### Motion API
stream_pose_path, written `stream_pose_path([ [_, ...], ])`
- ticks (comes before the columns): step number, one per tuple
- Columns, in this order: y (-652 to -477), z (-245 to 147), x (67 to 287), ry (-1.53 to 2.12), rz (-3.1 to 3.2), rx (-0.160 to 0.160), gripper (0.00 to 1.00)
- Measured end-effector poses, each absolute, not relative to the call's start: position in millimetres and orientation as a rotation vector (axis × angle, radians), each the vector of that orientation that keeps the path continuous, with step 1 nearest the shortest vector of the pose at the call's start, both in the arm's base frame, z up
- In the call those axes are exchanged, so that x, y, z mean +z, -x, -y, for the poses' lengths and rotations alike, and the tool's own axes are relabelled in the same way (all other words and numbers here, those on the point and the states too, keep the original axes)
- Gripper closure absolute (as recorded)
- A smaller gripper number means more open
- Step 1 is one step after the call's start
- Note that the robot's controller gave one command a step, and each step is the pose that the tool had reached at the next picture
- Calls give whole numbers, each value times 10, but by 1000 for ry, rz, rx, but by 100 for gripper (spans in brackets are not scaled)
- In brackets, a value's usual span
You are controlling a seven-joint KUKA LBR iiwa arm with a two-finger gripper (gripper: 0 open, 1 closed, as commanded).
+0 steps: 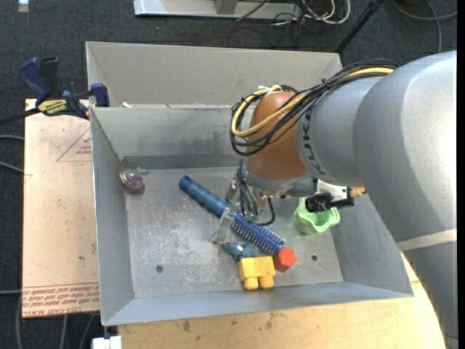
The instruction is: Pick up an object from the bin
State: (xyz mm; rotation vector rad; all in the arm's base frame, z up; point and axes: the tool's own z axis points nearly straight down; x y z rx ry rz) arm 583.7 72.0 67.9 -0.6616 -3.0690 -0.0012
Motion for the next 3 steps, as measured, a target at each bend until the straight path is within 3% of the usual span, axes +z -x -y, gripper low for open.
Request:
stream_pose_path([
  [1,-5842,-720,686,662,3070,-2,100],
  [2,-5859,-727,1448,661,3078,-5,100],
  [3,-5864,-731,1563,657,3074,-3,100],
])
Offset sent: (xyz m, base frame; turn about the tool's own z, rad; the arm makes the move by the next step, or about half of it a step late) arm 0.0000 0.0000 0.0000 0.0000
